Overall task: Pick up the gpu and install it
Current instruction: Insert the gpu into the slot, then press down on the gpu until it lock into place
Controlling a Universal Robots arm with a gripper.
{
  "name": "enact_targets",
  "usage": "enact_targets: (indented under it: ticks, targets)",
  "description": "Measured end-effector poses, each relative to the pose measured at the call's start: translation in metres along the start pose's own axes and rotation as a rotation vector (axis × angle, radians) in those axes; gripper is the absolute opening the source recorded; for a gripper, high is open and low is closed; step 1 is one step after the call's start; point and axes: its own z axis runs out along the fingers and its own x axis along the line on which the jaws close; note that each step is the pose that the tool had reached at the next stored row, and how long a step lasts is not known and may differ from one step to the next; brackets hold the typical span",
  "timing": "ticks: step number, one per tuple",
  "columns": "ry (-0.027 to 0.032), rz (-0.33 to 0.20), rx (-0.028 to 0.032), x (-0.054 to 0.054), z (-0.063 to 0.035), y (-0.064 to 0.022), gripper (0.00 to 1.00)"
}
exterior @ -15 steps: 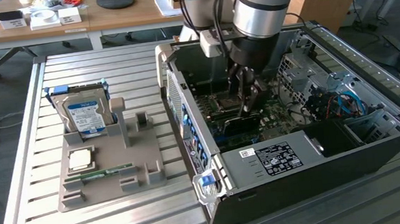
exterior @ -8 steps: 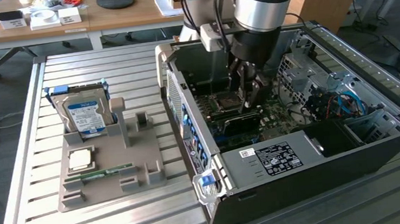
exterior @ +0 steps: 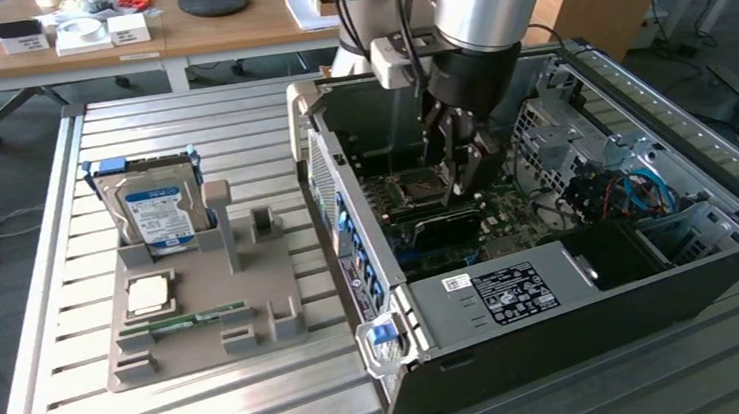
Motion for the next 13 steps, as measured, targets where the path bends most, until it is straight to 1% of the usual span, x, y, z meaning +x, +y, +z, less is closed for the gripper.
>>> enact_targets:
  ticks: [13]
  targets:
    - [-0.0001, -0.006, -0.0002, 0.0000, -0.0010, 0.0000, 0.69]
